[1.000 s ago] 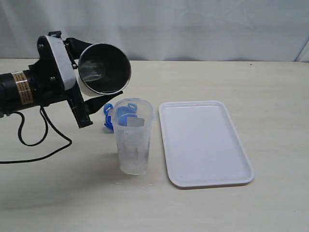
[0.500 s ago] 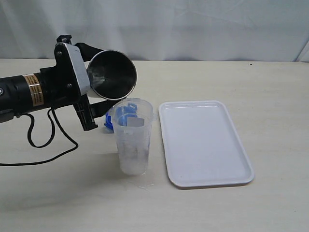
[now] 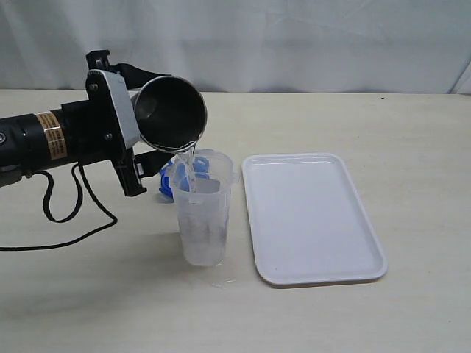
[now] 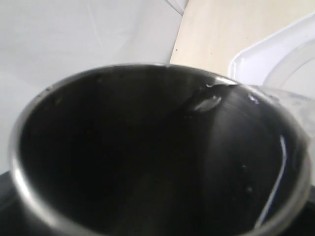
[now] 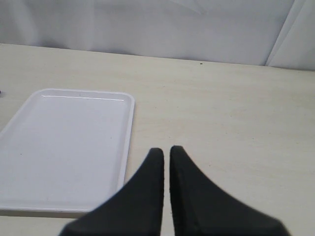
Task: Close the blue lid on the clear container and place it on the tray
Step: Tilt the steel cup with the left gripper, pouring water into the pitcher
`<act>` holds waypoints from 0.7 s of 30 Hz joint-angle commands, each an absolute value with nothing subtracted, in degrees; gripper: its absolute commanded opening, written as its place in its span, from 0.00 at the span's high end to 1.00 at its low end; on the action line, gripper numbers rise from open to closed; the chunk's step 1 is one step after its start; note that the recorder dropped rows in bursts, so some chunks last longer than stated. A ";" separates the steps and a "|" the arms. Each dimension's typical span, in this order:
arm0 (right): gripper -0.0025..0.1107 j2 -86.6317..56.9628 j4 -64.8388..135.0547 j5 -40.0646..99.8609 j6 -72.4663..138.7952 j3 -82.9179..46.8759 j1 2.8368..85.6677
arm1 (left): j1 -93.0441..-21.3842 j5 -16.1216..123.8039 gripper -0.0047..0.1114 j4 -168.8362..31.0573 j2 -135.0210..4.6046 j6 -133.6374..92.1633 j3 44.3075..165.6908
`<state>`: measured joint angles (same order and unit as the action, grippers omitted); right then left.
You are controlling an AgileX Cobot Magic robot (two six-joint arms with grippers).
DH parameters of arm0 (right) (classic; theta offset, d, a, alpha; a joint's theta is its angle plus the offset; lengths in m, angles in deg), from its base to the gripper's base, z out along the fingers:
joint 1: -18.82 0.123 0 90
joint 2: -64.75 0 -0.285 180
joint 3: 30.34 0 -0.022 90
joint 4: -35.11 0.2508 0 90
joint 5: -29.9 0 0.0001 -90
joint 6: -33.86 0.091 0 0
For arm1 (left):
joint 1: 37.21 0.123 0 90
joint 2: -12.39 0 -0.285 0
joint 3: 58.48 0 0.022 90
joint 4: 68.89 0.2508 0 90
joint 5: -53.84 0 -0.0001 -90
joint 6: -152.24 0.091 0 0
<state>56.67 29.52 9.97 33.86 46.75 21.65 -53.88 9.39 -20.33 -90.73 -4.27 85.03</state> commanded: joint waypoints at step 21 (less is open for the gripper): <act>0.94 56.96 29.98 10.06 33.86 46.88 21.46 | -54.19 5.81 0.96 -23.05 -89.73 0.39 85.81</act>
<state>56.67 29.52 9.97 33.86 46.75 21.65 -53.88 9.63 -21.22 -90.73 -0.24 85.03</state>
